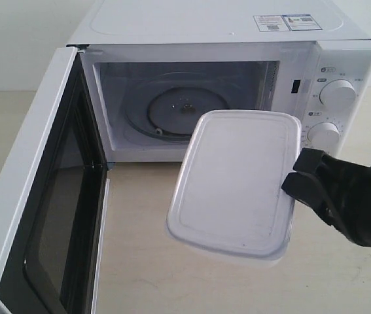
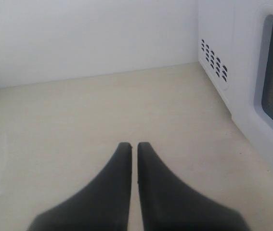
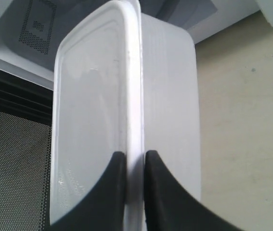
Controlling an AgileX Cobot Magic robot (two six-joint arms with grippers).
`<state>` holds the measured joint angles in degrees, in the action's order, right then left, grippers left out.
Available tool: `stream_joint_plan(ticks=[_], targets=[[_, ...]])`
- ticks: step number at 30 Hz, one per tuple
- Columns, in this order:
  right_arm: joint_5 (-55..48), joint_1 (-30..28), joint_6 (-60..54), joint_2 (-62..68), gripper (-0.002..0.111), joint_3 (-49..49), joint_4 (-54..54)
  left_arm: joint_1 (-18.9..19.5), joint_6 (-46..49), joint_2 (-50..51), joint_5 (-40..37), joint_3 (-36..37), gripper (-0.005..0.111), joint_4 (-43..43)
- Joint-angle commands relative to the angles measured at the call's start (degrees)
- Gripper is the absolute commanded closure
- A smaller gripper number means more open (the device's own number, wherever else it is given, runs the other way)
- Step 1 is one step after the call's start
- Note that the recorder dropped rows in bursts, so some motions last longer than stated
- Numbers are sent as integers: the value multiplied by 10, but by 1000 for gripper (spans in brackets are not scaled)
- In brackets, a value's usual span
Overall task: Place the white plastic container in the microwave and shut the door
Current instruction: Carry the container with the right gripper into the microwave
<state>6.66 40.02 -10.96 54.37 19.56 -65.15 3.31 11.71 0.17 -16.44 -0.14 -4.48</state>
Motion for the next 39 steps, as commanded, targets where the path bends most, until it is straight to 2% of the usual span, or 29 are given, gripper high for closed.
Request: stream_joint_plan(ticks=[1,6,9,15,27,34,39], targets=[[50,17,152,-6,108,-10,134,1,-6,-2,1,1,102,-5],[136,29,500,-4,108,-46,407,1,-6,-2,1,1,102,-5],[168,29,576,7,108,-65,470,1,-6,-2,1,1,102,-5],[240,30,653,34,108,-99,524,1,-6,-2,1,1,102,-5],[304,30,661,60,108,-103,530,1,-6,-2,1,1,102,-5],[408,40,698,165,108,-103,535,1,-6,-2,1,1,102,-5],[419,40,717,245,108,-64,544,1,-6,-2,1,1,102,-5]])
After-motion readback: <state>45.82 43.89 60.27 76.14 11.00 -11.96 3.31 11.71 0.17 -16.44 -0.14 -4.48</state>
